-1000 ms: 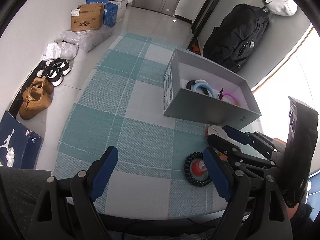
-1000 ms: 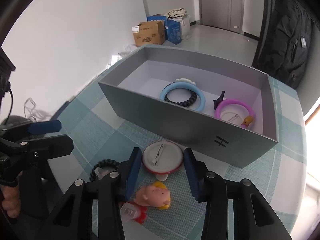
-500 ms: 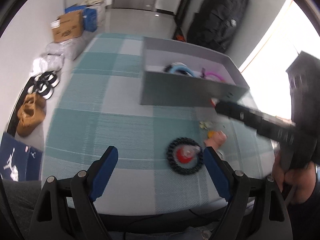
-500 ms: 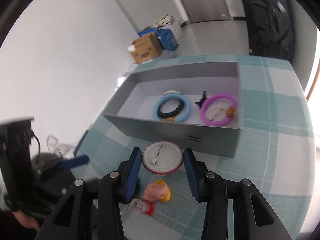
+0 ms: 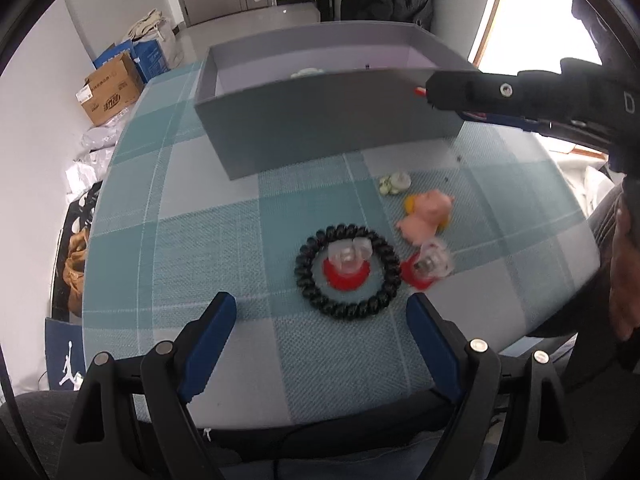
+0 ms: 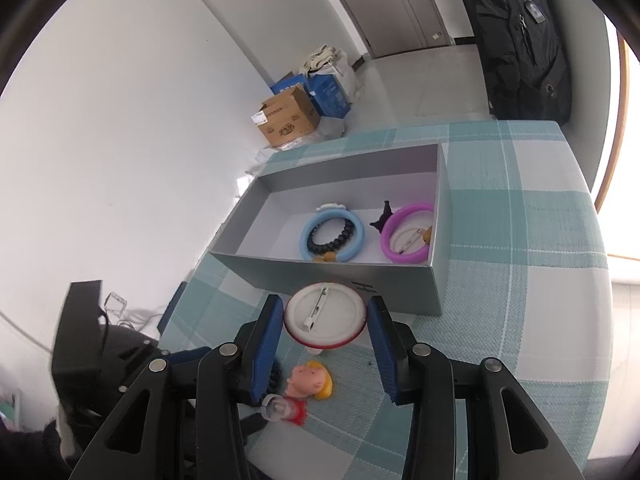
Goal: Organize jewelry
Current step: 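Grasp the white red-rimmed badge with the right gripper while the left grasps the black beaded bracelet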
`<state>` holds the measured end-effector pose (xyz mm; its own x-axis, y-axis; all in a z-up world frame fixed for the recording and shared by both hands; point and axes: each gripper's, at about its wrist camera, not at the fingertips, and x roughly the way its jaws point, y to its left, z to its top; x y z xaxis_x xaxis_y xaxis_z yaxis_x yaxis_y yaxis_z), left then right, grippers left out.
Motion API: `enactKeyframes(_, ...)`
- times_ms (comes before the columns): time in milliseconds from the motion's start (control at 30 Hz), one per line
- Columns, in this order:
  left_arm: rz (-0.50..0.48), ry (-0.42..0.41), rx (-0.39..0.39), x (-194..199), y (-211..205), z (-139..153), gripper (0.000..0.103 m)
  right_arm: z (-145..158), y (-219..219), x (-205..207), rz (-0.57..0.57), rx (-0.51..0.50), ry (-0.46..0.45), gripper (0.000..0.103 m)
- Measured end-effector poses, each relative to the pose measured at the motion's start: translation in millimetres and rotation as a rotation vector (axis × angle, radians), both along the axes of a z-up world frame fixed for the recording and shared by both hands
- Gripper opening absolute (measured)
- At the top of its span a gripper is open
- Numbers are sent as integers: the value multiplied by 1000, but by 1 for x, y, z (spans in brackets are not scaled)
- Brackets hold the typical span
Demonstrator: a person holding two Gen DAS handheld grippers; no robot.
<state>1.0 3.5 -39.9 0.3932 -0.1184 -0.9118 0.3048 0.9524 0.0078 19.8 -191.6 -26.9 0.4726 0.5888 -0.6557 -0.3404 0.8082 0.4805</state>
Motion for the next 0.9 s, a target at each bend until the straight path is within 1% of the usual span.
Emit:
enactKeyframes(200,-28,-22,4,3,-2,1,83,1,-4,1,-5,13,0,42)
enactKeyframes(233,-42,-28,3,2,-4,1,79,1,-5,1,-6,16,1,42)
enactKeyframes(300,-85,-28,-22,2,-9,4,56,2,-8,1,-9,23,2,42)
enactKeyframes(400,-128,-55,7,-3,-17,6,49,1,-10,1,-13,25,7,42)
enactKeyframes(467,-148,-59,10,-4,-20,6,45,1,-11,1,-15,29,10,42)
enactKeyframes(533,-150,-48,-3,-3,-19,7,44,2,-12,1,-16,31,9,42)
enactKeyframes(600,-129,-22,-35,-1,-14,6,43,2,-11,2,-16,32,10,42)
enactKeyframes(733,-75,19,-154,7,-1,10,42,2,-11,2,-16,31,10,42)
enactKeyframes(767,-58,23,-176,8,3,11,42,2,-11,1,-16,32,10,42)
enactKeyframes(900,-32,17,-220,12,9,16,41,2,-10,1,-13,31,10,42)
